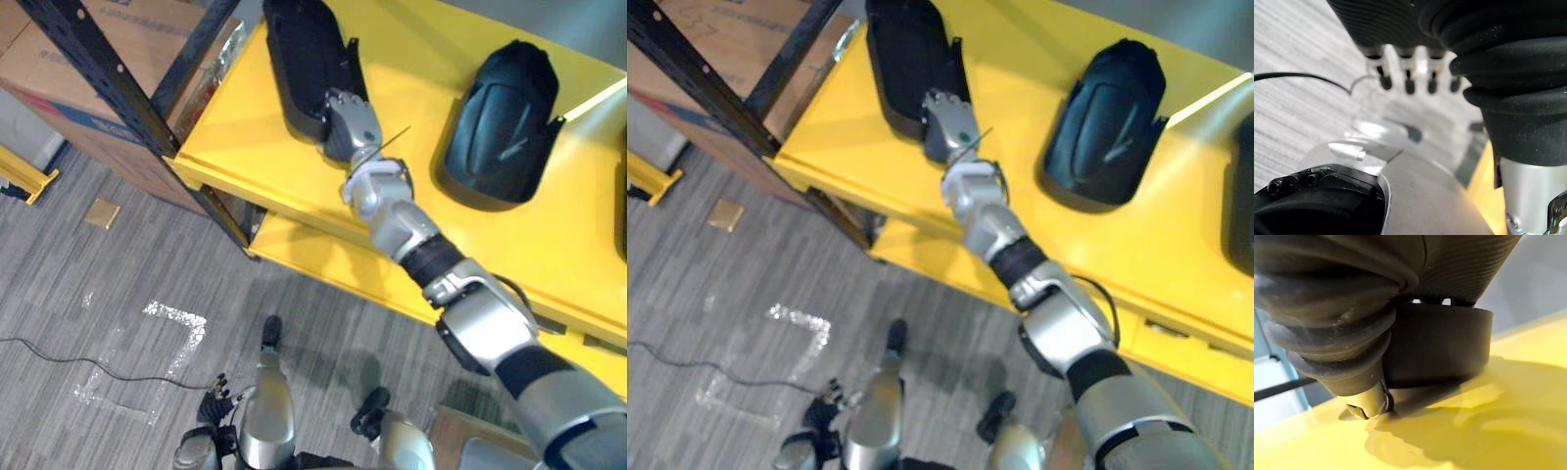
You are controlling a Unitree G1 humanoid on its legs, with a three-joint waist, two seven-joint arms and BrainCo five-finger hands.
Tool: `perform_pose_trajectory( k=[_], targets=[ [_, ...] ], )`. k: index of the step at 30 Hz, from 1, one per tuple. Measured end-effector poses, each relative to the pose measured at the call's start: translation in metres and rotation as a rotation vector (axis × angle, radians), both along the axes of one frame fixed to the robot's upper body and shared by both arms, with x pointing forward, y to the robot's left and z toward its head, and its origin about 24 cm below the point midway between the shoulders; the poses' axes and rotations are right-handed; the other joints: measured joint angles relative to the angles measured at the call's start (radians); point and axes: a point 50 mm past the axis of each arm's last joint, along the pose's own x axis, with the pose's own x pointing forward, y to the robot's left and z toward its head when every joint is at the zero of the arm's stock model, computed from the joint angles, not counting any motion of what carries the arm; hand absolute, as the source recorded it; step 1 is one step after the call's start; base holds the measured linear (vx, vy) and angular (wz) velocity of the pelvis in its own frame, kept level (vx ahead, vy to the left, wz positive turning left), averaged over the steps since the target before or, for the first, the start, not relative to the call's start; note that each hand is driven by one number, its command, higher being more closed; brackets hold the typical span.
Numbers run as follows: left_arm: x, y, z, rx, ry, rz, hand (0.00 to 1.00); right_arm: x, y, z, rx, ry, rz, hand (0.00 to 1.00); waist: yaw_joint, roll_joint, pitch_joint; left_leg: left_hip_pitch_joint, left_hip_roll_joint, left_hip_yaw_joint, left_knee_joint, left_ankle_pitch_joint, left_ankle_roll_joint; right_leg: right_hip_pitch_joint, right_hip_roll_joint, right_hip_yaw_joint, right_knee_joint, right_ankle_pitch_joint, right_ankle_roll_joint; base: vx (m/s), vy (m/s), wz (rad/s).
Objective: Walk over and take plastic housings, then place them on the shelf
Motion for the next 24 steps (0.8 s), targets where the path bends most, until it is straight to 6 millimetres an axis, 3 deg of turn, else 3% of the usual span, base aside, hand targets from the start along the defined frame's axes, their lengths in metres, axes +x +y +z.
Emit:
perform_pose_trajectory(
  k=[10, 24],
  targets=[
    [-0.002, 0.003, -0.001, 0.009, 0.019, 0.000, 0.00, 0.001, 0.000, 0.000, -0.054, 0.009, -0.043, 1.00, 0.005, -0.011, 0.003, 0.037, 0.009, 0.028, -0.027, 0.006, -0.008, 0.026, 0.017, 0.021, -0.046, 0.038, 0.010, -0.01, -0.007, -0.07],
    [-0.003, 0.011, -0.001, 0.036, 0.030, 0.006, 0.00, 0.002, -0.006, -0.002, -0.137, 0.048, -0.127, 1.00, 0.003, -0.055, -0.001, 0.061, 0.007, 0.055, -0.034, 0.005, -0.008, 0.046, 0.019, 0.037, -0.082, 0.067, 0.014, 0.00, -0.002, -0.04]
  ],
)
